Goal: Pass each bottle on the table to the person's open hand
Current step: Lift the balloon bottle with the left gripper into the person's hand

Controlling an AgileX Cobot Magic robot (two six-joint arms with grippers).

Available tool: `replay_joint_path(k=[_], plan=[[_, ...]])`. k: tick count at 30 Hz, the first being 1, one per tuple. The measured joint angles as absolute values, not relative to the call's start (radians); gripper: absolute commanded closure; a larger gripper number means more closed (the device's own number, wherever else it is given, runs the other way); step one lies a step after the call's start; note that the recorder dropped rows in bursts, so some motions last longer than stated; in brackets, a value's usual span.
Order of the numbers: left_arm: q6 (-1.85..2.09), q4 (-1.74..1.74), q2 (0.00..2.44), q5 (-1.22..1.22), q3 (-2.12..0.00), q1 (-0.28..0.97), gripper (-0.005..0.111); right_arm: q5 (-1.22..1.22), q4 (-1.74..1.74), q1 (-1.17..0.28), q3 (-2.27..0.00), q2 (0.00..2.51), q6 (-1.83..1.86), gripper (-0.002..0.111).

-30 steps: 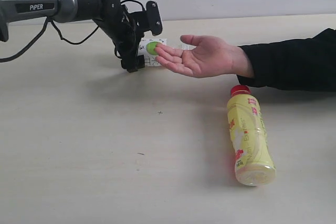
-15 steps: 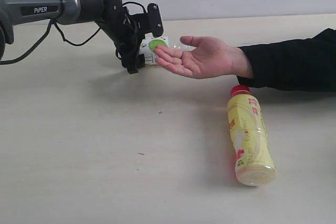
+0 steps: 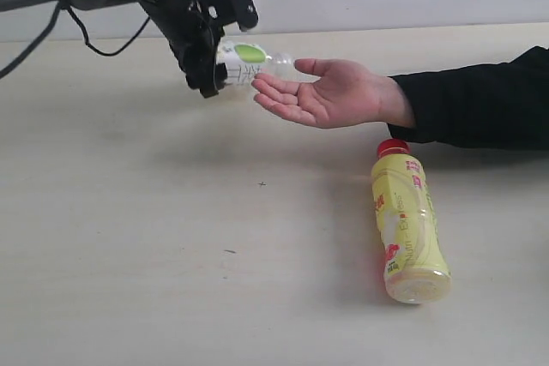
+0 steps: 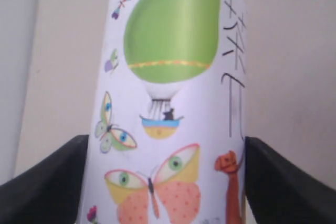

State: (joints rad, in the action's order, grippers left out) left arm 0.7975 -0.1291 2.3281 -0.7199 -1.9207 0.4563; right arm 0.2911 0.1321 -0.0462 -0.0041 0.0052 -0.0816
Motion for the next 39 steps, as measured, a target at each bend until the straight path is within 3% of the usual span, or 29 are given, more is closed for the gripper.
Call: replay_joint_path(k=[18,39], plan=[[0.447,-0.176,2.098,-0.926,-1.921,0.475,0.107,0.291,0.132,-0.046,-0.004,0.005,-0.082,0.108],[-0.222,-0.174,2.041,-1.09,-1.921,0.779,0.107,0.291,0.132,-0.046,-0.004,0.005,-0.082,0.108]])
